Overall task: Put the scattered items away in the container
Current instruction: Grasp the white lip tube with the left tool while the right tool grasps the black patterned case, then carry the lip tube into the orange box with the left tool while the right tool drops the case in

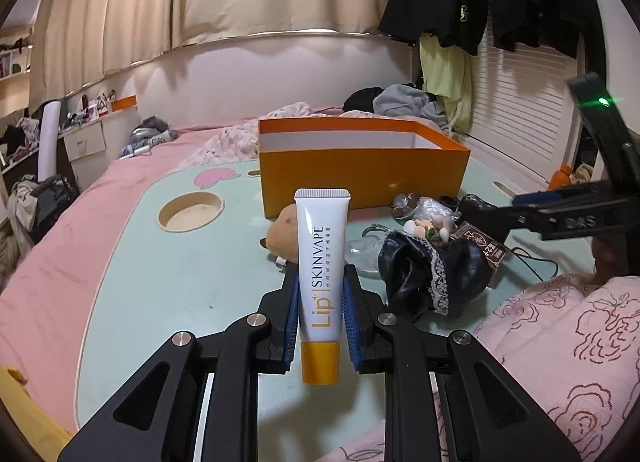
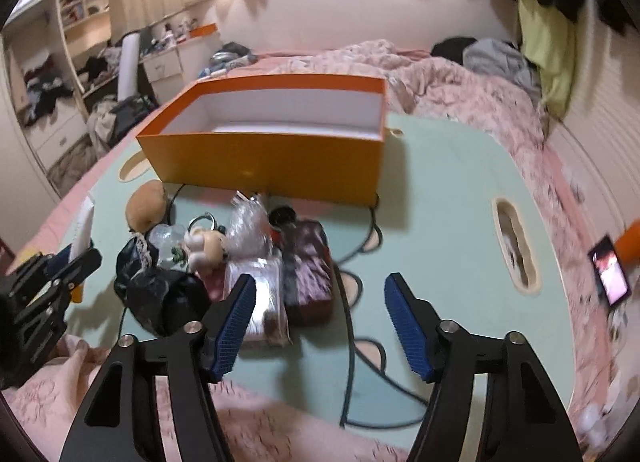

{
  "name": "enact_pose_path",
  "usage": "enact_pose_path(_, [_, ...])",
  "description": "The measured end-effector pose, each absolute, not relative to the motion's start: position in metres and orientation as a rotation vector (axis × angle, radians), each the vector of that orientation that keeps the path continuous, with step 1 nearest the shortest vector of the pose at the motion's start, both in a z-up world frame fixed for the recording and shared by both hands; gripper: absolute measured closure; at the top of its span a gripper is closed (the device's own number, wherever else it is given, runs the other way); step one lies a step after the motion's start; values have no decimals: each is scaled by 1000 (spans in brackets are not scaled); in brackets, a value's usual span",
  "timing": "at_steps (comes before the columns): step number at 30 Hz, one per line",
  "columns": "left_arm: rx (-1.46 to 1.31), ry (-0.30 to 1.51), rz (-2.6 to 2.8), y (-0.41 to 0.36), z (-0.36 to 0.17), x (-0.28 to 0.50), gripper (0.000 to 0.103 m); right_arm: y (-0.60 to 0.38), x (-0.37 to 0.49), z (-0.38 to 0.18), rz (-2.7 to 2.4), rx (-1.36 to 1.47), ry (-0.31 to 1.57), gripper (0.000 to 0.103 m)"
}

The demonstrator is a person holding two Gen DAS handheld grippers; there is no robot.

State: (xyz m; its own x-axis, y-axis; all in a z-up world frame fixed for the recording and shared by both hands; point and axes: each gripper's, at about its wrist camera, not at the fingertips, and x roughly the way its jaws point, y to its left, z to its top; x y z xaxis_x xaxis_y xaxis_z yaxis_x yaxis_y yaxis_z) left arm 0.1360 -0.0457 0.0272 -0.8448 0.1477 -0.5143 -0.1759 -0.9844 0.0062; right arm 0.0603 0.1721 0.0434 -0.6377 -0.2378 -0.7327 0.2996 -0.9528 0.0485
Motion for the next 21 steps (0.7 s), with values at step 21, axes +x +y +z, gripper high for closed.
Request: enact_pose_path(21, [-829, 62, 2852, -49, 25, 130, 82, 174, 35, 8, -2623, 1323, -8, 76])
